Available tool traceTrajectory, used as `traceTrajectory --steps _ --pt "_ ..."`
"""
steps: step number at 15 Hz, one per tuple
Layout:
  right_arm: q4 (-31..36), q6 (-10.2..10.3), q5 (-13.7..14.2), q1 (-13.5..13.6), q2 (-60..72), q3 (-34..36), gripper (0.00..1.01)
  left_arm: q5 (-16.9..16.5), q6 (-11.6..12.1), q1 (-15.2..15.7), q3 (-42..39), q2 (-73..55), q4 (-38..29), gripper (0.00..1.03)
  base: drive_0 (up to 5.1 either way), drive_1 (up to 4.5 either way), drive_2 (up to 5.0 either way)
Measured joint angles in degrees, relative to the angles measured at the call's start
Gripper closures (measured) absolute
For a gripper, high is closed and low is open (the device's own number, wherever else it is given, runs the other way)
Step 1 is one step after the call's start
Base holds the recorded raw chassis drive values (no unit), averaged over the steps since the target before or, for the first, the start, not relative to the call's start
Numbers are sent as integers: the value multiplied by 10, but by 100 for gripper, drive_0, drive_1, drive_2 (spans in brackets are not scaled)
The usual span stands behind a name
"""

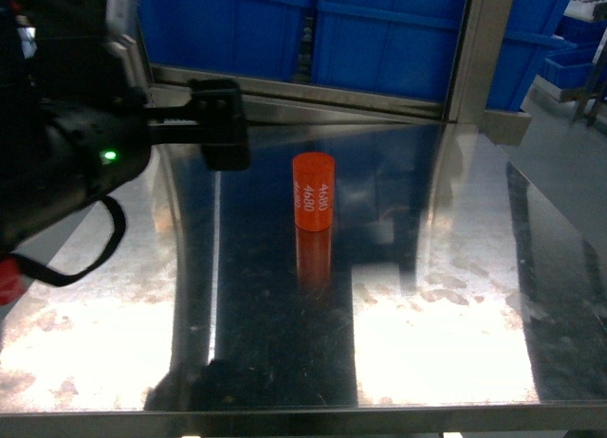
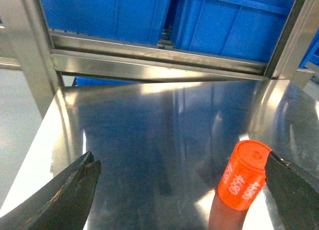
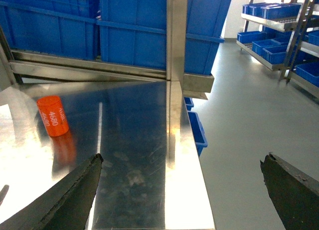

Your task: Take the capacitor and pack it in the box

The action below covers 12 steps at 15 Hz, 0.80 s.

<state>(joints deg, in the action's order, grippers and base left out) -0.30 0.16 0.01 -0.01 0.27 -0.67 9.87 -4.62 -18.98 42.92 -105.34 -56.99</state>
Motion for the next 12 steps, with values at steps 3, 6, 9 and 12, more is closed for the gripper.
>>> traceTrajectory --steps 3,6,9,12 --pt "0 0 0 0 0 0 3 3 -13 -55 143 -118 42 5 0 0 0" --pt "0 0 0 0 0 0 3 12 -13 -65 216 -183 72 5 0 0 0" --pt "0 0 0 0 0 0 3 16 -14 -64 271 -234 106 5 0 0 0" --pt "0 0 0 0 0 0 3 4 -16 -64 318 -292 135 5 0 0 0"
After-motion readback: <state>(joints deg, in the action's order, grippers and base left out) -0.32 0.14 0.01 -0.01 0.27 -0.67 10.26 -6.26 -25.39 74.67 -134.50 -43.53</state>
